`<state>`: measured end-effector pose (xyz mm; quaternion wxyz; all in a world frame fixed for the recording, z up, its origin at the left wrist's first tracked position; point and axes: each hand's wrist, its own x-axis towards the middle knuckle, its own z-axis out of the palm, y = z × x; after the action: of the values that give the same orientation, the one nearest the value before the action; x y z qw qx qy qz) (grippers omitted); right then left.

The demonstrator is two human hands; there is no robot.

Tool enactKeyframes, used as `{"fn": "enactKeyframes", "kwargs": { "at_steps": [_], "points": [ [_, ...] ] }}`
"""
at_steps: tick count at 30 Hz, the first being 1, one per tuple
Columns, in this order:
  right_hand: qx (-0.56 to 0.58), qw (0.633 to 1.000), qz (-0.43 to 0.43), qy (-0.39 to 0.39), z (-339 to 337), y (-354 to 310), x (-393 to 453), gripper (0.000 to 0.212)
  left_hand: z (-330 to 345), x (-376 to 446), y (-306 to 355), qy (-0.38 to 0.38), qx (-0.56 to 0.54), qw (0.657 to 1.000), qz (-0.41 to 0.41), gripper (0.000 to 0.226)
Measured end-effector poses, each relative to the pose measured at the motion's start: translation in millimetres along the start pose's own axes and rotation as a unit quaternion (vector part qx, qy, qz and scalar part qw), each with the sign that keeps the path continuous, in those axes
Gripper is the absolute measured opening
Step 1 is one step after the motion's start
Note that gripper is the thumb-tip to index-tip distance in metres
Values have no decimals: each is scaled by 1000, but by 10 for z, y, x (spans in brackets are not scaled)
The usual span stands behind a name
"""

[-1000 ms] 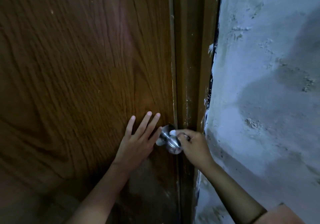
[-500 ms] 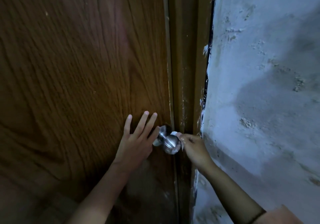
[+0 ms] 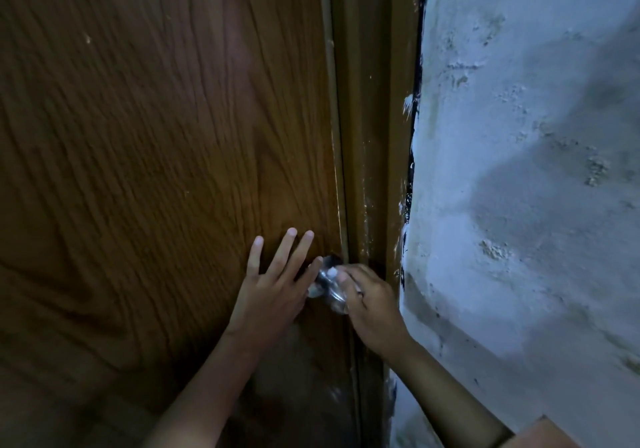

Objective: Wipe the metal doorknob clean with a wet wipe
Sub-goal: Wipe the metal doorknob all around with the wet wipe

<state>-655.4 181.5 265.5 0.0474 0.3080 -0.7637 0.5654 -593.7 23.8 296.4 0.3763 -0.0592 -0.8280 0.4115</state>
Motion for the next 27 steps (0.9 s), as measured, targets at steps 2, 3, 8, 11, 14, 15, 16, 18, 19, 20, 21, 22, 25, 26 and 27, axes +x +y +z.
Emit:
{"fn": "enactKeyframes", "kwargs": {
  "at_steps": [2, 3, 8, 11, 14, 15, 16, 18, 19, 20, 21, 22, 25, 26, 27],
  "points": [
    [63, 994, 88, -3, -6, 29, 46, 26, 9, 7, 2, 5, -7, 1000, -3, 65],
    [68, 992, 104, -1, -10, 34, 57, 27, 16, 5, 3, 6, -6, 1000, -4, 64],
    [-50, 997, -52, -20, -8, -32, -41, 31, 48, -14, 11, 7, -2, 1000, 1, 64],
    [-122, 979, -161, -32, -22, -7, -67, 38, 44, -13, 2, 12, 8, 1000, 6, 63],
    [-47, 996, -75, -22, -57, 39, -44, 33, 30, -4, 2, 16, 4, 1000, 3, 58],
    [-7, 1000, -25, -17, -61, 52, -34, 30, 22, -5, -3, 16, 1, 1000, 1, 56],
    [28, 999, 22, -9, -70, 71, -18, 28, 17, 3, -2, 17, -3, 1000, 0, 55],
    [106, 988, 111, 6, -66, 109, -2, 28, 15, 3, -5, 14, -7, 1000, -1, 54],
    [146, 977, 156, 13, -61, 114, 2, 30, 17, 3, -6, 13, -5, 1000, 0, 54],
    [178, 964, 196, 17, -57, 116, 1, 32, 16, 2, -5, 12, -2, 1000, 0, 54],
    [199, 954, 225, 17, -54, 119, 1, 34, 18, 3, -7, 11, 0, 1000, 0, 55],
    [203, 949, 240, 12, -54, 119, -8, 35, 18, 0, -5, 10, 1, 1000, 1, 56],
    [136, 975, 174, 0, -56, 61, -46, 32, 23, 1, -9, 12, -3, 1000, 4, 60],
    [101, 986, 131, -3, -68, 36, -60, 30, 25, 0, -9, 14, -4, 1000, 4, 60],
    [66, 994, 87, -7, -84, 17, -70, 29, 27, 1, -5, 14, -4, 1000, 4, 61]
  ]
}}
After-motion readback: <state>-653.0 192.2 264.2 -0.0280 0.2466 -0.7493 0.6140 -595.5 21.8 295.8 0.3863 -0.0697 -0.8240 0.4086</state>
